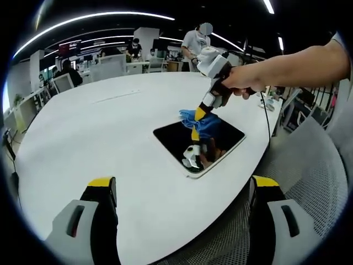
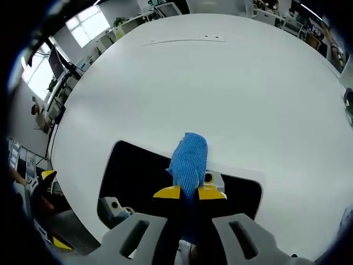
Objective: Wipe the mirror surface with the cleaning cloth until all visible marks leave the cleaned area.
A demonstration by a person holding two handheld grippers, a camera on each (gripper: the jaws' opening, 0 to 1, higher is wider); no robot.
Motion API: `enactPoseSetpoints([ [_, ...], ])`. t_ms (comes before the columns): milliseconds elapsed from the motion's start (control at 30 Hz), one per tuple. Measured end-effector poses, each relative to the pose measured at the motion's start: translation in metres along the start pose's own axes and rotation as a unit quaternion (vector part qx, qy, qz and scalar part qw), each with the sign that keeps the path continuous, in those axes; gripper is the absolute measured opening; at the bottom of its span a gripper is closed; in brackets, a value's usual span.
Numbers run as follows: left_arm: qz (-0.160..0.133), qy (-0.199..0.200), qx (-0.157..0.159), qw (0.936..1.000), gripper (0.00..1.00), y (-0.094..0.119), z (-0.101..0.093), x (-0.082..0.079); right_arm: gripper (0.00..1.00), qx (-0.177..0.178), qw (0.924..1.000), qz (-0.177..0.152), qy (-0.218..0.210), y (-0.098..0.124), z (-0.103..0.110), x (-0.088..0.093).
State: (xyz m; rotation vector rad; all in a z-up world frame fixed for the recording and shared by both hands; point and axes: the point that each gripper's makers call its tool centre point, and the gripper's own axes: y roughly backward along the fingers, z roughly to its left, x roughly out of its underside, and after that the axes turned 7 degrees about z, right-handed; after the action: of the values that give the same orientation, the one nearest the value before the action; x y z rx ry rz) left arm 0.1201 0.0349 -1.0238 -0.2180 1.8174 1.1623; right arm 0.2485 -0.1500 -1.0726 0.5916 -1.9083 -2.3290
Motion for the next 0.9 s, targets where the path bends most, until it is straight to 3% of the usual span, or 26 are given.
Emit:
enactPoseSetpoints([
  [300, -0.001, 0.0, 0.0, 1.0, 0.99, 0.0, 0.0, -0.001, 0.03, 0.008, 0.9999, 0.001, -0.007, -0.004, -0.019, -0.002],
  [600, 0.0, -0.002, -0.001, 1.0, 0.99, 0.0, 0.0, -0.001, 0.03, 0.01, 0.9998, -0.008, -0.018, -0.01, -0.021, -0.006],
  [900, 0.001, -0.002, -0.001, 1.0, 0.99, 0.0, 0.0, -0.001, 0.03, 0.016, 0.9995, -0.017, -0.02, -0.009, -0.017, 0.009],
])
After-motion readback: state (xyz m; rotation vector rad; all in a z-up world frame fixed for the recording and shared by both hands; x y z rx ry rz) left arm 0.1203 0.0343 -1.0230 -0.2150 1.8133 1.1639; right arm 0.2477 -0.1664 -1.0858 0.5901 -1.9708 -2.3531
